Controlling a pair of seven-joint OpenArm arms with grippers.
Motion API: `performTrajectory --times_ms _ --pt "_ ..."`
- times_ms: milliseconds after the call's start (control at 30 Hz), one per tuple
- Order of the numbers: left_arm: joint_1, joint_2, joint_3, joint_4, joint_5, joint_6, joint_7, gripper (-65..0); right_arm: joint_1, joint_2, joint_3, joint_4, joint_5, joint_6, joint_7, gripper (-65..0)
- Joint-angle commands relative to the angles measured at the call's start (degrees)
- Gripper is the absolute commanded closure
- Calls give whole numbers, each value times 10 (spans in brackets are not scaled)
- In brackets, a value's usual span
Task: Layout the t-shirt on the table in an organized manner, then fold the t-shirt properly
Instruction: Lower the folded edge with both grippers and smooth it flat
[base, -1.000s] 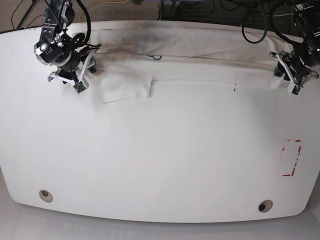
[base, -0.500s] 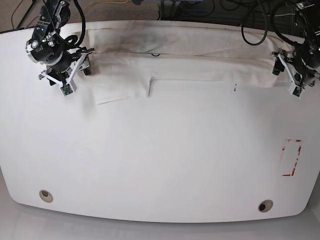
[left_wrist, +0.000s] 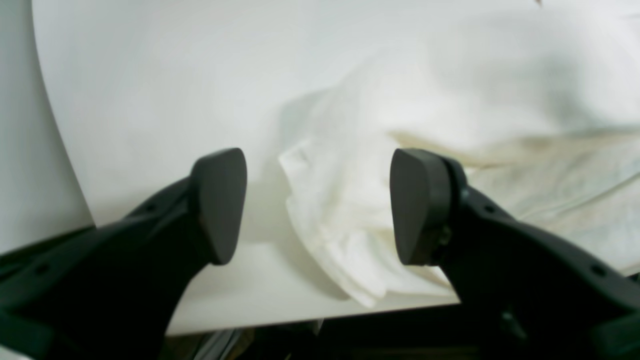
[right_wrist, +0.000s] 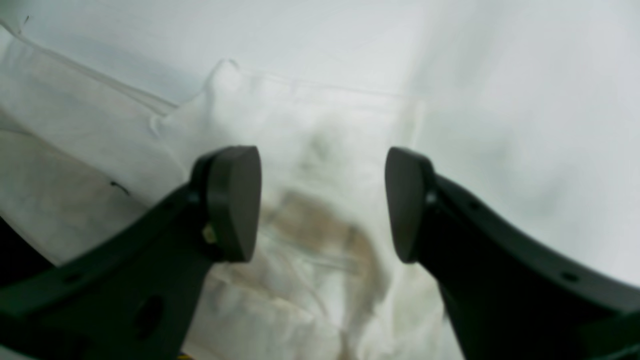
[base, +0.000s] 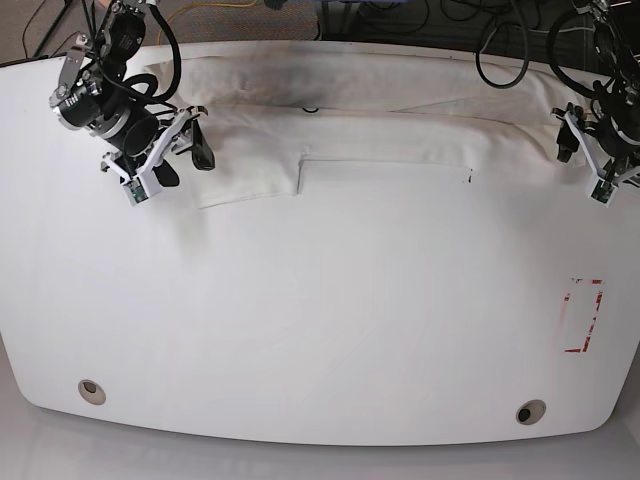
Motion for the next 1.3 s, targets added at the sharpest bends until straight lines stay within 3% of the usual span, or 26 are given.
performTrajectory --times_ms 0,333,633,867,1000,1267 --pt "14 1 -5 2 -3 1 -7 -408 -12 2 -4 2 -9 -1 11 -371" --pt "76 16 -16 -16 -1 1 -56 -408 -47 -13 -5 -5 -66 -1 43 -371" --pt "78 19 -13 -101 -1 1 -67 -408 -40 -14 -6 -58 -114 -1 57 -368" --pt "78 15 -12 -171 -1 1 -121 -408 -39 -10 -6 -99 -138 -1 81 -263" --pt "62 8 10 -197 -1 1 -137 -408 -37 -10 -6 -128 -172 -1 114 -227" --pt "-4 -4 66 -257 3 1 -137 -407 0 -10 -4 -194 -230 -1 151 -255"
